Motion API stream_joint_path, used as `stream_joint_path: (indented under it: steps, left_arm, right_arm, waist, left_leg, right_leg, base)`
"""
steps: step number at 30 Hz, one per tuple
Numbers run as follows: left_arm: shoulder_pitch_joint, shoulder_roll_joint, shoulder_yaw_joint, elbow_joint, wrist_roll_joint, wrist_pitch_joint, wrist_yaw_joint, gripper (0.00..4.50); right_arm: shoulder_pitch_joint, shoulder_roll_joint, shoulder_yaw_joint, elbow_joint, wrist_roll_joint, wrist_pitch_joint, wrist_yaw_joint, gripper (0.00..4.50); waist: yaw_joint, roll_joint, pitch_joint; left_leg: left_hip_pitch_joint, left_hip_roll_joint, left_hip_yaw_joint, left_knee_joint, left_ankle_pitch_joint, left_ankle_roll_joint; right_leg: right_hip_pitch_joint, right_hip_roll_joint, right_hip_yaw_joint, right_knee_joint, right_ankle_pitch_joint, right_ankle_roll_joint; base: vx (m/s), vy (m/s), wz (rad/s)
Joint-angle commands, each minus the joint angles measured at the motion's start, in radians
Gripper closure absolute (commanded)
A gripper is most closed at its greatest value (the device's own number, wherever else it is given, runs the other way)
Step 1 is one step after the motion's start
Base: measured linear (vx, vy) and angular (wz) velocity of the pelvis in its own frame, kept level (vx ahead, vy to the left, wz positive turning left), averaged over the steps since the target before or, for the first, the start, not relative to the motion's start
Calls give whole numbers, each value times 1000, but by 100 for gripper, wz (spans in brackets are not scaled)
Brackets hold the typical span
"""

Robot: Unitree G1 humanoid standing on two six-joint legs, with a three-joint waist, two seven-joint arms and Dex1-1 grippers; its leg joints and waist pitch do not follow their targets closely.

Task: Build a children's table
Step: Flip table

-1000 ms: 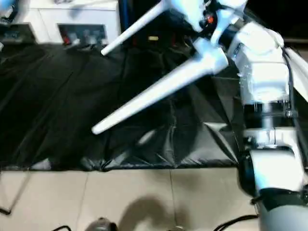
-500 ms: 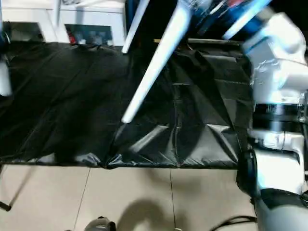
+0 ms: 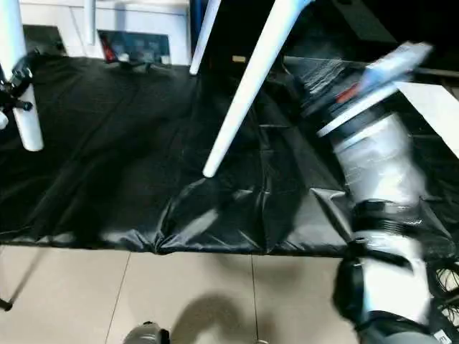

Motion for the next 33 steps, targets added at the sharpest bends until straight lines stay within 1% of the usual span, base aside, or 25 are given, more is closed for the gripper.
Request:
stream_joint_path:
  steps: [1,2,4,5,7,9,10,11,12,14,16,17,18,19,21,23,24,25,26,27,28,29,30,31,33]
  left_arm:
    - [3,18,5,5,-20,-30,-27,278]
    - [6,22,5,13,-21,-36,-36,278]
    - [9,26,6,19,-24,-41,-47,278]
    - [9,26,6,19,-24,-41,-47,278]
    - [15,31,6,27,-28,-47,-58,280]
    - [17,33,4,33,-30,-48,-65,280]
    - [18,33,4,33,-30,-48,-66,280]
    - [22,31,-1,35,-29,-44,-70,280]
    - [26,29,-5,38,-30,-44,-72,280]
    - [30,25,-10,44,-31,-45,-75,280]
    - [43,13,-22,51,-31,-41,-78,280]
    - [49,10,-26,50,-29,-36,-78,280]
    - [50,10,-26,50,-29,-36,-77,281]
    - [64,4,-26,42,-29,-25,-70,282]
    - [98,-5,-21,27,-28,-11,-55,282]
    - [111,-6,-21,27,-25,-10,-52,282]
    - [132,-5,-22,31,-16,-12,-45,282]
    - [146,-5,-21,35,-12,-10,-38,282]
    - [151,-5,-20,36,-10,-10,-35,282]
    - [173,-3,-17,43,5,-9,-15,282]
    - [196,-3,-3,60,5,-12,-2,282]
    - [196,-3,-2,60,5,-12,-2,282]
    - [207,-1,6,72,4,-18,1,282]
    - [234,-1,20,76,-4,-24,-3,247]
    - [277,0,29,58,-11,-23,-8,212]
  right_arm:
    - [-44,6,34,105,-77,-65,-7,0]
    - [-67,19,51,170,-119,-103,-20,0]
    - [-88,31,65,218,-147,-126,-24,0]
    - [-88,31,65,218,-147,-126,-24,0]
    - [-138,58,98,294,-182,-166,-25,0]
    - [-167,70,123,332,-200,-188,-15,0]
    - [-170,71,126,334,-201,-189,-9,0]
    - [-183,79,141,337,-202,-186,31,0]
    - [-191,83,146,341,-203,-182,67,0]
    - [-197,86,152,343,-207,-179,124,0]
    - [-180,80,182,304,-213,-150,230,0]
    - [-166,77,195,280,-214,-144,251,0]
    - [-165,76,196,279,-214,-143,253,0]
    - [-140,70,216,239,-215,-135,279,0]
    - [-100,66,232,182,-212,-127,290,0]
    - [-91,67,233,170,-212,-127,286,0]
    - [-83,72,230,166,-219,-136,273,0]
    - [-76,76,231,166,-227,-149,261,0]
    - [-74,77,230,167,-230,-153,257,0]
    - [-65,88,226,172,-245,-179,231,0]
    - [-49,104,222,170,-258,-206,196,0]
    - [-49,104,222,170,-258,-206,196,0]
    - [-37,114,221,164,-261,-217,177,0]
    - [-4,129,223,142,-275,-246,126,0]
    - [38,145,218,111,-287,-278,59,0]
  waist:
    - [-1,5,-83]
    - [-4,6,-80]
    - [-4,10,-78]
    - [-4,11,-78]
    - [-3,10,-78]
    - [-2,12,-77]
    - [-1,12,-77]
    - [2,9,-75]
    - [6,8,-77]
    - [8,9,-77]
    - [12,-1,-78]
    - [15,3,-79]
    - [17,3,-79]
    - [19,2,-80]
    - [22,7,-81]
    - [22,3,-81]
    - [21,11,-81]
    - [19,9,-80]
    - [19,9,-79]
    - [17,9,-75]
    - [15,5,-71]
    - [15,1,-70]
    - [14,1,-68]
    - [9,-1,-61]
    - [1,-3,-62]
  left_leg:
    - [36,14,-1,-80,-225,-32]
    - [36,13,-1,-83,-252,-45]
    - [42,16,-1,-85,-295,-57]
    - [43,17,-3,-85,-300,-60]
    - [43,18,-4,-87,-301,-64]
    - [46,19,-4,-88,-325,-66]
    - [46,19,-4,-88,-326,-66]
    - [47,21,-4,-90,-328,-65]
    - [46,22,-4,-90,-322,-64]
    - [45,22,-4,-91,-319,-62]
    - [42,22,-2,-89,-298,-52]
    - [43,23,-2,-88,-287,-47]
    - [45,24,-1,-87,-283,-44]
    - [44,23,-1,-86,-263,-40]
    - [44,24,-3,-87,-267,-43]
    - [45,23,-3,-89,-272,-43]
    - [46,23,-4,-88,-285,-47]
    - [48,23,-4,-90,-322,-55]
    - [49,24,-6,-92,-333,-59]
    - [50,24,-6,-95,-365,-66]
    - [52,24,-8,-100,-402,-73]
    - [53,25,-10,-102,-413,-77]
    - [55,24,-10,-104,-425,-78]
    - [61,23,-15,-113,-471,-90]
    - [65,25,-20,-121,-484,-98]
  right_leg:
    - [49,-53,22,-69,-135,-221]
    - [46,-54,22,-74,-177,-222]
    - [41,-56,26,-77,-214,-218]
    - [41,-56,26,-76,-210,-217]
    - [41,-54,25,-70,-182,-222]
    - [39,-56,26,-72,-189,-223]
    - [40,-56,26,-71,-188,-223]
    - [38,-56,26,-71,-189,-222]
    - [42,-55,27,-69,-173,-220]
    - [41,-54,26,-67,-160,-220]
    - [45,-52,26,-65,-127,-222]
    - [45,-52,25,-63,-113,-223]
    - [44,-52,25,-64,-105,-222]
    - [45,-51,24,-61,-79,-227]
    - [46,-53,24,-61,-71,-225]
    - [45,-52,23,-63,-73,-224]
    - [44,-53,24,-62,-84,-226]
    - [42,-55,25,-68,-125,-227]
    - [41,-55,24,-70,-137,-227]
    - [38,-56,26,-73,-169,-223]
    - [38,-58,26,-79,-223,-211]
    - [37,-60,27,-82,-246,-204]
    - [37,-61,28,-85,-269,-197]
    - [40,-66,28,-97,-356,-172]
    - [42,-68,31,-104,-388,-151]
  base:
    - [0,0,0]
    - [0,0,0]
    - [0,0,0]
    - [0,0,0]
    - [0,0,0]
    - [0,0,0]
    - [0,0,0]
    - [0,0,0]
    - [0,0,0]
    - [0,0,0]
    - [0,0,0]
    - [0,0,0]
    - [0,0,0]
    - [0,0,0]
    - [0,0,0]
    - [0,0,0]
    - [0,0,0]
    - [0,0,0]
    - [0,0,0]
    - [0,0,0]
    - [0,0,0]
    - [0,0,0]
    - [0,0,0]
    - [0,0,0]
    - [0,0,0]
